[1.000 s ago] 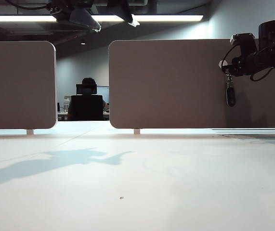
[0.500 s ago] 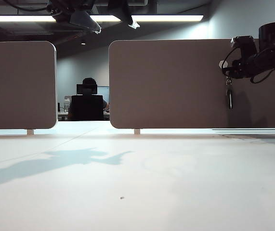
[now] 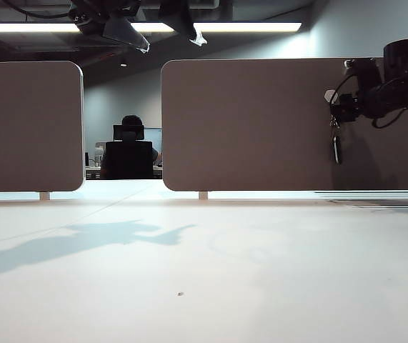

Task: Hang the bunch of keys on the hook.

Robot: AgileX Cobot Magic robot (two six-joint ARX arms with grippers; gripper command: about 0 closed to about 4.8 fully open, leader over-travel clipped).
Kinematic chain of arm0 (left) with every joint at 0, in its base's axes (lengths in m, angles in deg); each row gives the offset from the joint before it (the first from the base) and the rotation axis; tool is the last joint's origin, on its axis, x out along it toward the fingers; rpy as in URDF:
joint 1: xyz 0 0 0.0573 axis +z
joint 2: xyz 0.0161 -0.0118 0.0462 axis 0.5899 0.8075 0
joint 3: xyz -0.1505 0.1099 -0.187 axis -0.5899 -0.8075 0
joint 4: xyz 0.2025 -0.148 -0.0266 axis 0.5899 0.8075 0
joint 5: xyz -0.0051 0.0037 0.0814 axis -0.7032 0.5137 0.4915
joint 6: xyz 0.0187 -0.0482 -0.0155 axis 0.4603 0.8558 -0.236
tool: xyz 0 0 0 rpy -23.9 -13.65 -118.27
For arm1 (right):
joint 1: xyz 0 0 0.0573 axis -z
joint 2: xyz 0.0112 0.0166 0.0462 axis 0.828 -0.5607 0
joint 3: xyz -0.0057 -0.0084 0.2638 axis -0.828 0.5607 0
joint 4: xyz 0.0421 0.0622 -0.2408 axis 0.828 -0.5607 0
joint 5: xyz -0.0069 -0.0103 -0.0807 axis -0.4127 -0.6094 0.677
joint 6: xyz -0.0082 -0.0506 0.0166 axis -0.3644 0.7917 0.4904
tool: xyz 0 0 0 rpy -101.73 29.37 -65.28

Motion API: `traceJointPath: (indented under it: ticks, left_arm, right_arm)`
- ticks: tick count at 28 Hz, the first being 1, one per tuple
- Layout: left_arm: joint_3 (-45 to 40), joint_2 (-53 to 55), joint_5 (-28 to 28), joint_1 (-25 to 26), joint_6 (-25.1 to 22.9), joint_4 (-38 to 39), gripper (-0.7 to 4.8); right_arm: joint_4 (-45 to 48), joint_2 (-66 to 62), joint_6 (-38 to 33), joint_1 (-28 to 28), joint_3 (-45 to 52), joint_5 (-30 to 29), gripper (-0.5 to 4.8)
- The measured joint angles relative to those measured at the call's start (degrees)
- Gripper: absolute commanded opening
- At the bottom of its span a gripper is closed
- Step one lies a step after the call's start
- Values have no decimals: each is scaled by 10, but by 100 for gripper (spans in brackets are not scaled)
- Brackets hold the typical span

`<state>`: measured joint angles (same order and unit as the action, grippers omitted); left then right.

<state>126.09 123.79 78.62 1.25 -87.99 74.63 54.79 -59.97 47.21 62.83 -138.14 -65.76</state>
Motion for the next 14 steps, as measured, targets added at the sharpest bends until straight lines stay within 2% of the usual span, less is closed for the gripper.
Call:
traceJointPath:
  ticks: [12, 14]
  left_arm:
    - [0, 0, 0, 0, 0, 0, 479]
    - [0, -3, 0, 0, 0, 2, 479]
  right_arm:
    - [-75, 15, -1, 3, 5, 8, 261]
    - [-101, 32, -1, 4, 5, 8, 224]
